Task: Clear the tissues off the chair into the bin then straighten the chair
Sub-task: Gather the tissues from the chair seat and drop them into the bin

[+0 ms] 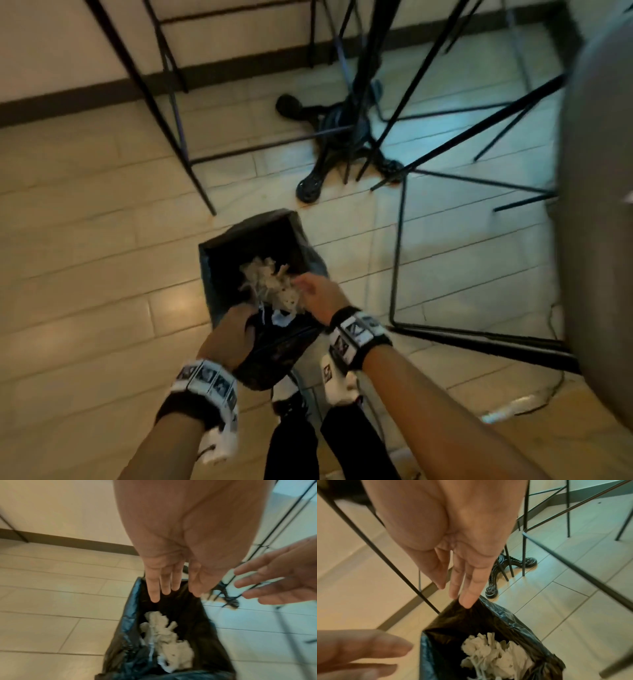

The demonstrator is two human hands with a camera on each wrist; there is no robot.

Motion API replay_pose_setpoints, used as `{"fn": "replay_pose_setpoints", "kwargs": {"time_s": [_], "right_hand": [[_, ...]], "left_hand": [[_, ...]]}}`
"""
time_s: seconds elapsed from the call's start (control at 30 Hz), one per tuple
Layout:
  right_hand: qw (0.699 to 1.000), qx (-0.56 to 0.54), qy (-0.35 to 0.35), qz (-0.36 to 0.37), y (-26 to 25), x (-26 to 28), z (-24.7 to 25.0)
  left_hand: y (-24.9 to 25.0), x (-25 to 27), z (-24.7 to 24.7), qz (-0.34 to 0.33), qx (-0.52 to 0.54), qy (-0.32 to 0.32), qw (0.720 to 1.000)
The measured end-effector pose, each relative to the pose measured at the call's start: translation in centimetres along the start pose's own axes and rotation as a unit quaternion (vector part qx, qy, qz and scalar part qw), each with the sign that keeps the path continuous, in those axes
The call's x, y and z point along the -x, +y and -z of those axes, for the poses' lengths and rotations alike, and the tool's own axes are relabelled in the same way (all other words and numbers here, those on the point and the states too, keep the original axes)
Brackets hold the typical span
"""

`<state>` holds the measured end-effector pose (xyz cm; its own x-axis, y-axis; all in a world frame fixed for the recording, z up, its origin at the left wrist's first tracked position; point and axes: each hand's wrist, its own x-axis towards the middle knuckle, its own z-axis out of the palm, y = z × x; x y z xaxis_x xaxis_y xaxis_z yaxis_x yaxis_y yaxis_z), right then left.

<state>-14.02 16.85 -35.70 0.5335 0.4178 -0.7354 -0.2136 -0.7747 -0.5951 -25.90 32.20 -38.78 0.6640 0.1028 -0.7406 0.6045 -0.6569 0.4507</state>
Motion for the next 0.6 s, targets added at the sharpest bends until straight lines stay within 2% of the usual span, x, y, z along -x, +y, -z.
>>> {"fn": "replay_pose_setpoints", "kwargs": {"time_s": [0.13,0.2,0.27,0.33,0.43,0.47,0.53,0.6], "right_hand": [[0.996,-0.088,-0.023,0.017,-2.3,12.9,3.1],[0.986,-0.159,-0.004,0.056,-3.0,19.8,5.9],[0.974,-0.209,0.018,0.087,-3.5,25.6,9.1],[0.958,-0.254,0.071,0.111,-3.5,31.3,13.7],[0.92,-0.287,0.232,0.129,-0.8,36.9,21.5],[0.913,-0.277,0.277,0.116,0.9,37.9,24.3],[0.921,-0.201,0.33,0.036,4.7,38.8,29.3],[0.94,-0.103,0.32,-0.058,7.8,38.6,33.2]], "left_hand": [[8.5,8.2,1.3,-0.086,-0.03,-0.043,0.995],[14.4,11.7,2.5,-0.156,-0.036,-0.035,0.986],[19.3,14.1,3.6,-0.197,-0.077,-0.04,0.977],[25.3,15.4,4.7,-0.255,-0.126,-0.02,0.959],[34.8,16.1,5.9,-0.339,-0.148,0.049,0.928],[37.9,15.8,6.0,-0.356,-0.174,0.062,0.916],[43.1,14.3,5.6,-0.359,-0.25,0.066,0.897],[46.8,12.2,4.9,-0.351,-0.313,0.058,0.881]]}}
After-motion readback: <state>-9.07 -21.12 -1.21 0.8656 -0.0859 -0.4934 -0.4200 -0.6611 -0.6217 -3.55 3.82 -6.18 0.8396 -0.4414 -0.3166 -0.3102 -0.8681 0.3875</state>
